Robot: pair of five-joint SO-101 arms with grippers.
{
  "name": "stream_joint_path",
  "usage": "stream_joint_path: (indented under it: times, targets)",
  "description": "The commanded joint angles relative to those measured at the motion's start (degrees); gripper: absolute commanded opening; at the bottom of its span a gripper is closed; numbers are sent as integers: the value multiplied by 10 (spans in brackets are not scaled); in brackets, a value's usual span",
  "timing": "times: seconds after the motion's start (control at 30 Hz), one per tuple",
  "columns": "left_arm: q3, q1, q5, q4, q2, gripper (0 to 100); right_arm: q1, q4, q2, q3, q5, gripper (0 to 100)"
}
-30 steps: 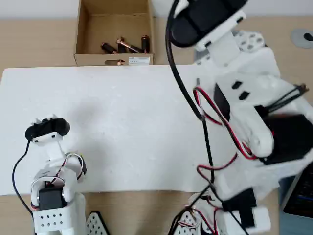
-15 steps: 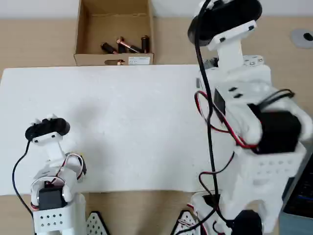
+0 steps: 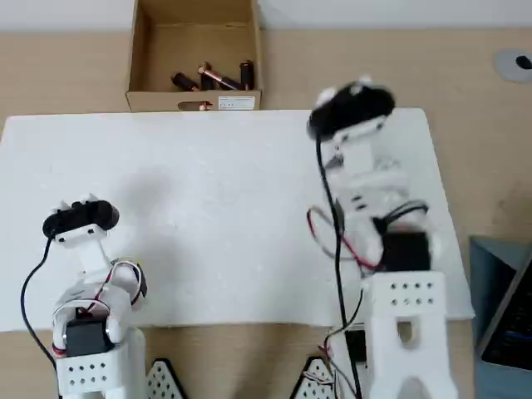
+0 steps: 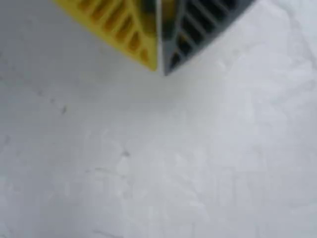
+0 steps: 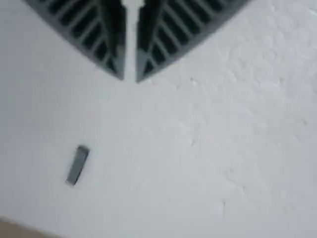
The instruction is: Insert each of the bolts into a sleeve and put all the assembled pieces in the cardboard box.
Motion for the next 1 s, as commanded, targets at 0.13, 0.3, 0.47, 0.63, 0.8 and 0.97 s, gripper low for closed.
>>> stream_joint_path:
  times: [0.13, 0.3, 0.47, 0.63, 0.8, 0.97]
  targets:
    - [-3, 4, -3, -4, -5, 3, -15, -88, -118, 191, -6, 9]
    - [-3, 4, -3, -4, -5, 3, -26, -144, -192, 299, -6, 9]
    - [-3, 4, -3, -4, -5, 3, -23, -156, -272, 371, -2, 9]
    - [-3, 4, -3, -4, -5, 3, -24, -152, -354, 430, -2, 9]
    - [-3, 4, -3, -4, -5, 3, -22, -150, -429, 483, 0, 9]
    - [-3, 4, -3, -4, -5, 3, -50, -105, -472, 481, 3, 9]
